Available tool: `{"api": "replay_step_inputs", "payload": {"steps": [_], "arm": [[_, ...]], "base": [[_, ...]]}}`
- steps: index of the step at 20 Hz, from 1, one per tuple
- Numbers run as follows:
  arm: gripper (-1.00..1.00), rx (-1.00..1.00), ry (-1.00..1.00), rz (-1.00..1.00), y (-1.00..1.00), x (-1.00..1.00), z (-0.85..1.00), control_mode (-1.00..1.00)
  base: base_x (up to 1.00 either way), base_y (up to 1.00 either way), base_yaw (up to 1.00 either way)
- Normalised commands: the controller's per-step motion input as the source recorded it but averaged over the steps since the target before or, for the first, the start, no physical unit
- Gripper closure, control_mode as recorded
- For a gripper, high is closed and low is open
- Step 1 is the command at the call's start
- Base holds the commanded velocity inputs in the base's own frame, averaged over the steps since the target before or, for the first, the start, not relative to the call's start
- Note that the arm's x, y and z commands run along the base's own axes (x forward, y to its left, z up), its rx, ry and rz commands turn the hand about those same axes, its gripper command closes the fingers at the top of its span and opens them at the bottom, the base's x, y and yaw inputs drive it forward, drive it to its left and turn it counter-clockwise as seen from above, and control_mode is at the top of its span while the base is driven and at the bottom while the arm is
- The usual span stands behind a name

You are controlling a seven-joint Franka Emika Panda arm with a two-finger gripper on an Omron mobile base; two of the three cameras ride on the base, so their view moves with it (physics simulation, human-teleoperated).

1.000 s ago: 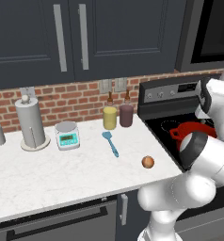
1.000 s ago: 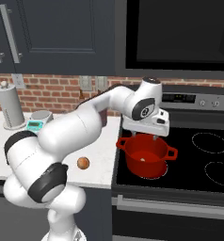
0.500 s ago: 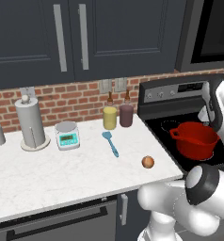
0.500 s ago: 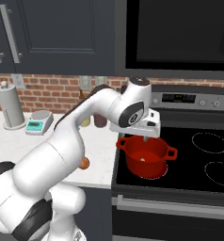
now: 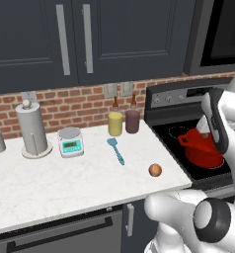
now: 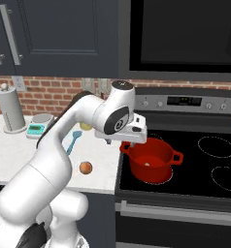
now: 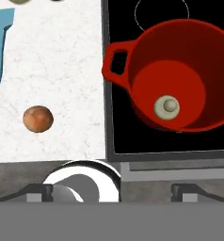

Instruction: Put the onion and mushroom in the pot. Retrieve the spatula and lightly stir the vegetables in the pot.

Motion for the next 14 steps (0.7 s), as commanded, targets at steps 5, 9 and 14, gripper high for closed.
{"api": "replay_step_inputs", "payload": {"steps": [5, 9, 14], "arm": [[-1.00, 0.00, 0.09, 0.14, 1.00, -0.39, -0.01, -1.00], [-1.00, 0.00, 0.10, 0.14, 1.00, -0.32, -0.28, -1.00], [-1.00, 0.00, 0.07, 0.04, 0.90, -0.06, -0.44, -1.00]], "base": [[0.00, 0.00, 0.00], [0.00, 0.00, 0.00], [0.00, 0.00, 0.00]]}}
